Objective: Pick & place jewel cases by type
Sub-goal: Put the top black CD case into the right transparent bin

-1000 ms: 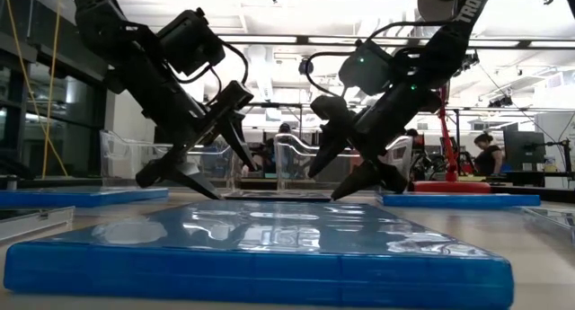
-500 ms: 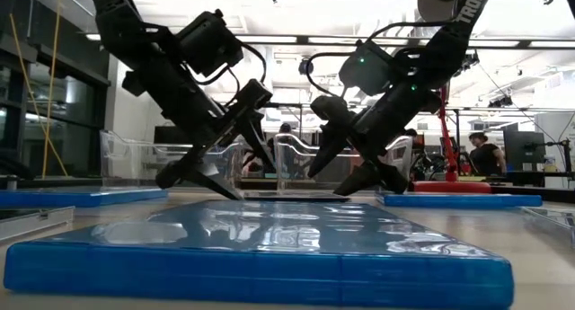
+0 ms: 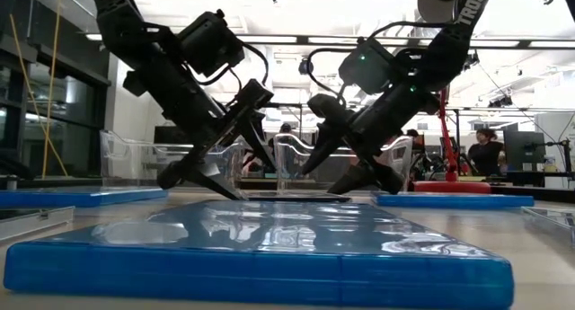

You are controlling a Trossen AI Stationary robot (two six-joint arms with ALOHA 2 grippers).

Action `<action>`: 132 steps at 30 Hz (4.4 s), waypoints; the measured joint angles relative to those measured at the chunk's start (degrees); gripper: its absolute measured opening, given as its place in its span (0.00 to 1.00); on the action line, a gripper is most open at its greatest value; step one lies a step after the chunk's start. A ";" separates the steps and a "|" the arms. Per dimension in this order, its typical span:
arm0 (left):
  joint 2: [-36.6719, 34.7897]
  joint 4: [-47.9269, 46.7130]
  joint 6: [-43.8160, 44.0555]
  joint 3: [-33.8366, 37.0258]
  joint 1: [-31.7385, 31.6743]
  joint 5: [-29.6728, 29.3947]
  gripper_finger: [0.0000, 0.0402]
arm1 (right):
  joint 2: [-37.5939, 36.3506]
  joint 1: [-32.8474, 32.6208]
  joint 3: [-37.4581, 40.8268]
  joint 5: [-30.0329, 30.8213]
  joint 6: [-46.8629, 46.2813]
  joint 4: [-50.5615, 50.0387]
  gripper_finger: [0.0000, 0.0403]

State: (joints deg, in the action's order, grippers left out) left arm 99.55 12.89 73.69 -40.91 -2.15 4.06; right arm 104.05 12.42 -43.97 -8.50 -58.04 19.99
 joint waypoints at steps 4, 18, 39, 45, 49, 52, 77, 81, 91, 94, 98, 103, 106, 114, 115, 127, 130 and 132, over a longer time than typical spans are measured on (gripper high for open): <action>0.00 -0.44 -1.27 0.02 0.00 0.16 0.73 | 0.00 -0.01 0.00 -1.22 -0.40 0.44 0.61; -0.09 -2.34 -3.22 0.02 -0.02 0.32 0.73 | -4.81 -0.03 -0.02 -4.27 -0.16 1.14 0.61; -0.17 -2.91 -6.22 0.20 -0.02 0.77 0.73 | -6.06 -2.94 -0.32 -3.37 -1.16 6.42 0.61; -0.17 -2.80 -6.47 0.20 -0.04 1.00 0.73 | -6.05 -3.12 -0.51 -4.35 -2.42 10.75 0.61; -0.17 -2.76 -6.49 0.20 -0.04 0.99 0.73 | -6.05 -3.12 -0.48 -4.30 -2.38 9.92 0.61; -0.17 -2.75 -6.70 0.20 -0.04 0.94 0.73 | -6.05 -3.12 -0.44 -4.10 -1.68 8.63 0.61; -0.20 -2.19 -10.44 0.17 -0.04 1.13 0.73 | -5.90 -4.17 -0.24 -6.97 -1.64 14.30 0.61; -0.20 -1.43 -12.18 0.25 -0.04 1.09 0.73 | -5.90 -4.29 -0.24 -7.87 -1.62 14.43 0.61; 0.02 0.30 -13.49 0.31 0.07 0.89 0.73 | -5.99 -4.58 -0.33 -8.30 -1.47 12.05 0.61; 0.04 0.38 -13.45 0.28 0.07 0.70 0.73 | -5.99 -4.60 -0.33 -7.86 -0.95 11.14 0.61; 0.04 0.43 -13.42 0.28 0.09 0.68 0.73 | -5.99 -4.60 -0.33 -7.39 -0.75 10.86 0.61; 0.04 0.50 -13.29 0.26 0.87 -0.74 0.73 | -5.99 -4.71 -0.24 -7.34 -0.01 10.86 0.61; 0.04 0.62 -13.43 0.25 1.91 -2.18 0.73 | -5.97 -4.97 -0.22 -7.35 0.00 11.63 0.61; 0.15 1.11 -13.90 0.13 3.34 -3.63 0.73 | -5.81 -5.49 -0.17 -8.44 -1.40 15.75 0.61; 0.13 1.18 -13.95 0.11 3.34 -3.63 0.73 | -5.81 -5.68 -0.17 -8.53 -1.46 16.10 0.61; 0.24 4.06 -14.95 0.00 3.32 -4.38 0.73 | -5.53 -10.09 -0.02 -5.36 -0.48 11.10 0.61; 0.22 4.04 -14.95 0.00 3.32 -4.44 0.73 | -5.57 -10.53 -0.02 -3.80 -1.21 11.33 0.61; 0.22 4.05 -14.94 0.02 3.32 -4.45 0.73 | -5.60 -10.52 -0.04 -3.36 -1.53 10.24 0.61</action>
State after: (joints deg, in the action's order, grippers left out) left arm 99.77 16.94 58.75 -40.88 1.17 -0.40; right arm 98.45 1.89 -44.01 -11.85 -59.57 30.23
